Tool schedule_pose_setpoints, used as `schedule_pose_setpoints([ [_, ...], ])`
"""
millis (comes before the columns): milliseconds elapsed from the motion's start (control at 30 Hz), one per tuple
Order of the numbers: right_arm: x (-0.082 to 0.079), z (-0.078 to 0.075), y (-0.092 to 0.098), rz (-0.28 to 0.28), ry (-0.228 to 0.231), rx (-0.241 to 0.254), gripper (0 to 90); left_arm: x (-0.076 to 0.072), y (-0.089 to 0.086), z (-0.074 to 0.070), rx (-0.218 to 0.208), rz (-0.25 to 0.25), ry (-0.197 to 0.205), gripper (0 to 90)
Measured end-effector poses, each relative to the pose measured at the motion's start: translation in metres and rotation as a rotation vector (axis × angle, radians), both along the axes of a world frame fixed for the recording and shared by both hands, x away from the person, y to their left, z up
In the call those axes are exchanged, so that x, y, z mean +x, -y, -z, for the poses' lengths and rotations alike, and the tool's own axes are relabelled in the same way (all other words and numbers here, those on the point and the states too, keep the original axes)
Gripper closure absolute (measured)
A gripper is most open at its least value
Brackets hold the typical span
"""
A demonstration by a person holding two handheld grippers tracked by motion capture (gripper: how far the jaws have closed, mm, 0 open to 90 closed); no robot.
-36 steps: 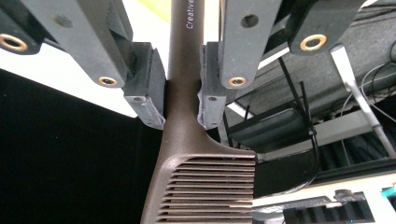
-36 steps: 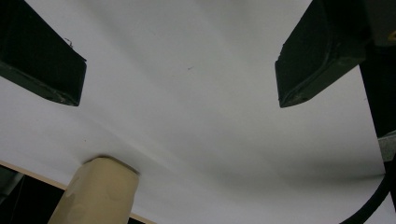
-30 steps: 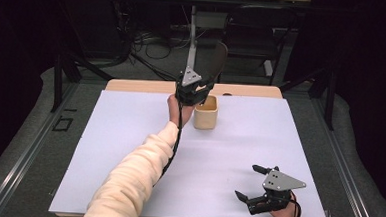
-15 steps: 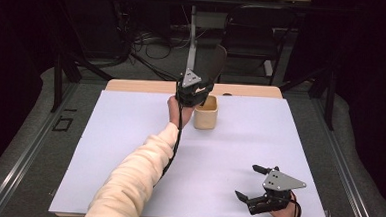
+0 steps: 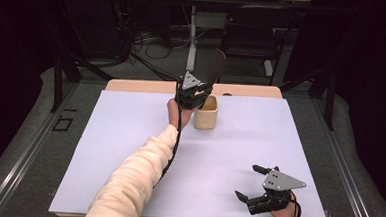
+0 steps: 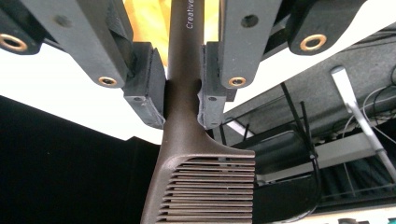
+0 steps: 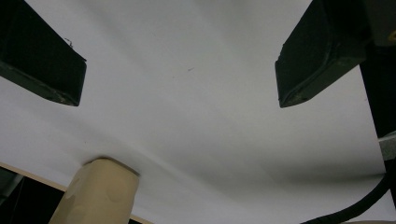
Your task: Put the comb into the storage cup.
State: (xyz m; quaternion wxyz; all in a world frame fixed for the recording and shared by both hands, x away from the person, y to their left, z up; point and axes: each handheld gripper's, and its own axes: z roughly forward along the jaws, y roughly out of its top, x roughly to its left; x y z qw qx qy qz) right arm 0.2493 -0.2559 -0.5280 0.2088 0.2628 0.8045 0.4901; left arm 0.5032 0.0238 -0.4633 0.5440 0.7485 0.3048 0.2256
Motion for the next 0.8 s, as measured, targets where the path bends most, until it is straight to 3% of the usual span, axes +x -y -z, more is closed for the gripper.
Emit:
schedule_pose_setpoints([
  [800,-0.0001,-0.0001,0.0001,0.001,0.000,0.000,1.5,0.0043,0.0016,0.0096,0.037,0.019,-0.049,72.1],
])
